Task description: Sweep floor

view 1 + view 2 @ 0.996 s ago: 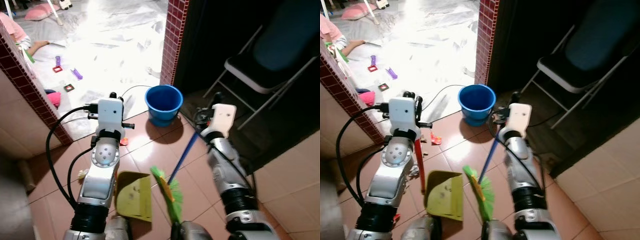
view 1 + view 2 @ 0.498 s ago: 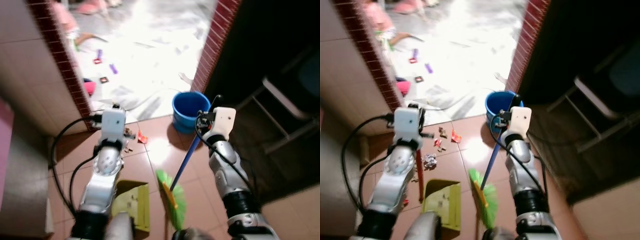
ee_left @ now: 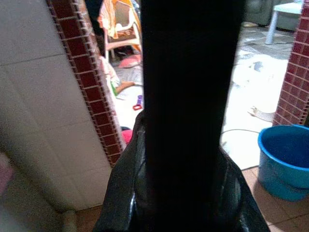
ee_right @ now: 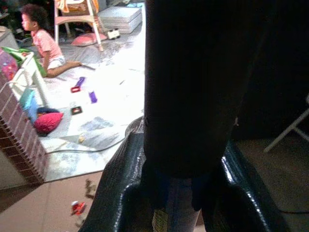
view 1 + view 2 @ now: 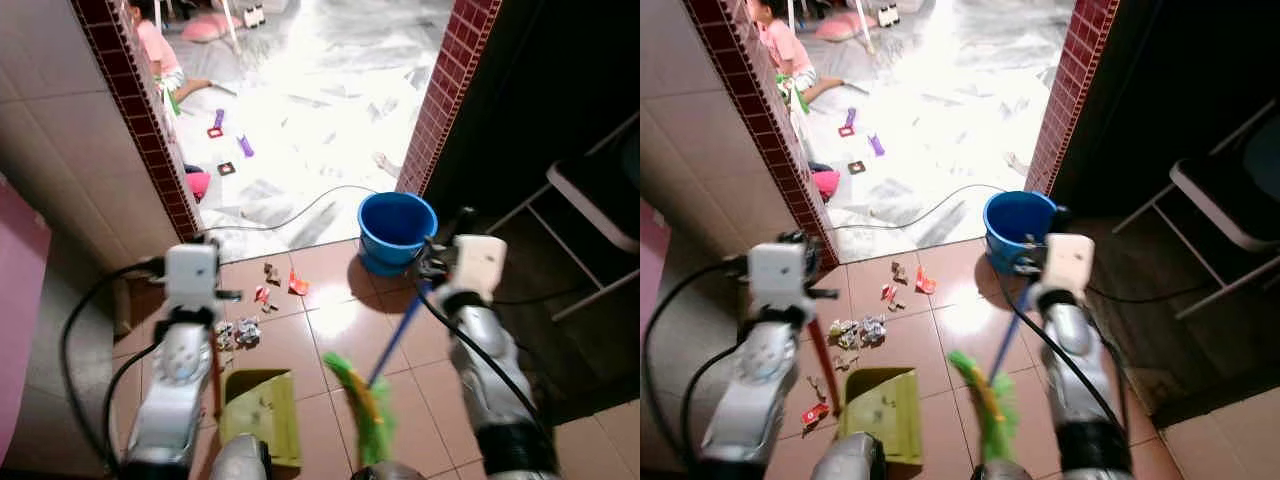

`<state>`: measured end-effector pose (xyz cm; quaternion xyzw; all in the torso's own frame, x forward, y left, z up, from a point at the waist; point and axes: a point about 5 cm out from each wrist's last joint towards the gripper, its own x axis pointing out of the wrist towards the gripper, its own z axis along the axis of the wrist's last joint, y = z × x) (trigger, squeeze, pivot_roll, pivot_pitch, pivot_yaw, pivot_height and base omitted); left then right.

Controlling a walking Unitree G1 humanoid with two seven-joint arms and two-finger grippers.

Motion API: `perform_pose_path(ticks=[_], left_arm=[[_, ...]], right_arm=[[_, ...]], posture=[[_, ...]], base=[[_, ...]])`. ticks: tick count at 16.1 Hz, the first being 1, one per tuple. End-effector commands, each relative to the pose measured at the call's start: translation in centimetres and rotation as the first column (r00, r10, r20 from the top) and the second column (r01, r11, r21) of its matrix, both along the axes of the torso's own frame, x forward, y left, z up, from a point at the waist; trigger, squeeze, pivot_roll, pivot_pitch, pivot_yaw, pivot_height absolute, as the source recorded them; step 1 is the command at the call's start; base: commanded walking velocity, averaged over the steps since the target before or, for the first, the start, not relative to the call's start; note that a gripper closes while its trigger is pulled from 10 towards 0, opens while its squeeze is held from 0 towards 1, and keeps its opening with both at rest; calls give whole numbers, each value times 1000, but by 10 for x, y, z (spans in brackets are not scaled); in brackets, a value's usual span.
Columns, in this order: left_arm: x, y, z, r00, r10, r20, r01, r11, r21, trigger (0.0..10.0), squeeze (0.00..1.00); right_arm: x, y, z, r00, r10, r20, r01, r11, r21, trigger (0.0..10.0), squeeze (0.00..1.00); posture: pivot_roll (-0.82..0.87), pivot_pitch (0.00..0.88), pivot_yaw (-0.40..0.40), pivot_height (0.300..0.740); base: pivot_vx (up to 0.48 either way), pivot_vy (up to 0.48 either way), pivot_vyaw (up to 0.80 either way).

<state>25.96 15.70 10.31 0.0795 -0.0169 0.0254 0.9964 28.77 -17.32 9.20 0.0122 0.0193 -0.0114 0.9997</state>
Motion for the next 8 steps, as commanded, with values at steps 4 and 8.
perform_pose_path(ticks=[4, 8], left_arm=[[-12, 12, -9, 1000, 9, -13, -8, 997, 72, 10000, 0], [-11, 3, -17, 999, -35, -15, 36, 997, 68, 10000, 0]], right_arm=[[-22, -15, -10, 997, -54, -47, 52, 998, -32, 10000, 0], [-29, -13, -19, 995, -71, -74, 70, 997, -19, 10000, 0]], posture=[[-39, 0, 8, 740], [-44, 0, 12, 740]], base=[[0, 0, 0], [0, 0, 0]])
